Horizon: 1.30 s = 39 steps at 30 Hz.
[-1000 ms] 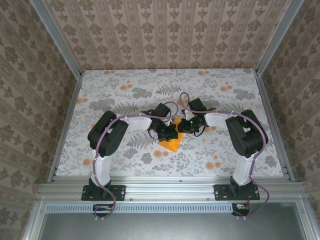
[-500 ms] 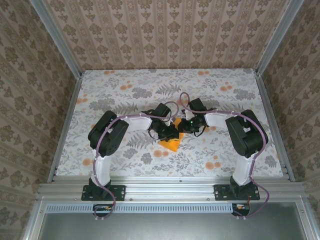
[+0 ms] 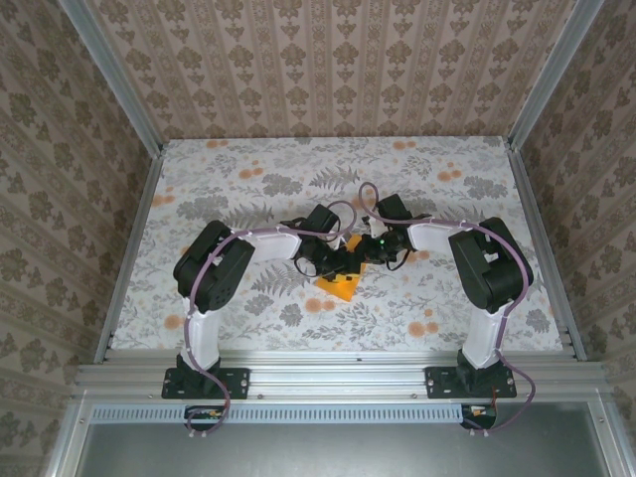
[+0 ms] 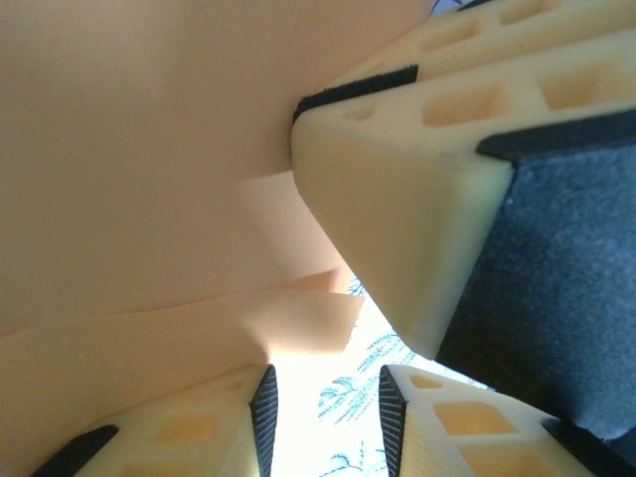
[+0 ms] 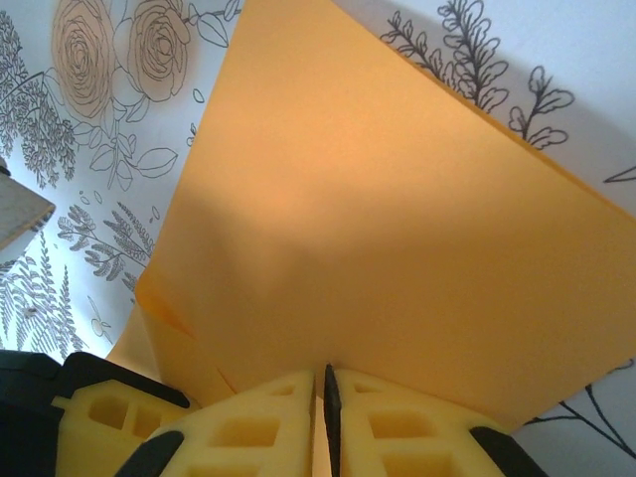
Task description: Fold a paper plane with a square sheet of paper (pick it up from the middle)
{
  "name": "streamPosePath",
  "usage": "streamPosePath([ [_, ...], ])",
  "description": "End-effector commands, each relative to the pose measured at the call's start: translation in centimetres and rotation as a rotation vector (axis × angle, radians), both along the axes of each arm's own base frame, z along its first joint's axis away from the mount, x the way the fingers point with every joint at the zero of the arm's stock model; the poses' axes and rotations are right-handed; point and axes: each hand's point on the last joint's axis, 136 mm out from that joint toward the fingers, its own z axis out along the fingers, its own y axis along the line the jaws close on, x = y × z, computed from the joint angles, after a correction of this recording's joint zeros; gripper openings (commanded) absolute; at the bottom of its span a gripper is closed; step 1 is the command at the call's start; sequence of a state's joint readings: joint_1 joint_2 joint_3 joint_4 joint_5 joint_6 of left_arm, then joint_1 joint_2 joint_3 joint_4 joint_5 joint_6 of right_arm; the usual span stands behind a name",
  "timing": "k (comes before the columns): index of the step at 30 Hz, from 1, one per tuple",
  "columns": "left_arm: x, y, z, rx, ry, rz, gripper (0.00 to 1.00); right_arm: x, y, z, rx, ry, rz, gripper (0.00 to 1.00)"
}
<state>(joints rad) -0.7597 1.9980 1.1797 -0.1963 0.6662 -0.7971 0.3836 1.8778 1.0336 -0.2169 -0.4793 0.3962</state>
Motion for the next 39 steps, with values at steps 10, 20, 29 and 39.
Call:
streamPosePath([
  [10, 0.4, 0.5, -0.9, 0.000, -0.046, 0.040, 0.18, -0.4, 0.3, 1.7, 0.039, 0.007, -0.001, 0.16],
  [20, 0.4, 1.0, -1.3, 0.015, -0.044, 0.040, 0.11, -2.1, -0.8, 3.1, 0.059, 0.006, -0.025, 0.15],
  [29, 0.2, 1.3, -1.5, 0.025, -0.042, 0.037, 0.08, -4.8, -0.1, 3.0, 0.182, 0.082, -0.068, 0.09],
  [39, 0.3, 1.3, -1.3, 0.020, -0.045, 0.034, 0.08, -3.9, 0.9, 1.2, 0.197, 0.109, -0.070, 0.07],
])
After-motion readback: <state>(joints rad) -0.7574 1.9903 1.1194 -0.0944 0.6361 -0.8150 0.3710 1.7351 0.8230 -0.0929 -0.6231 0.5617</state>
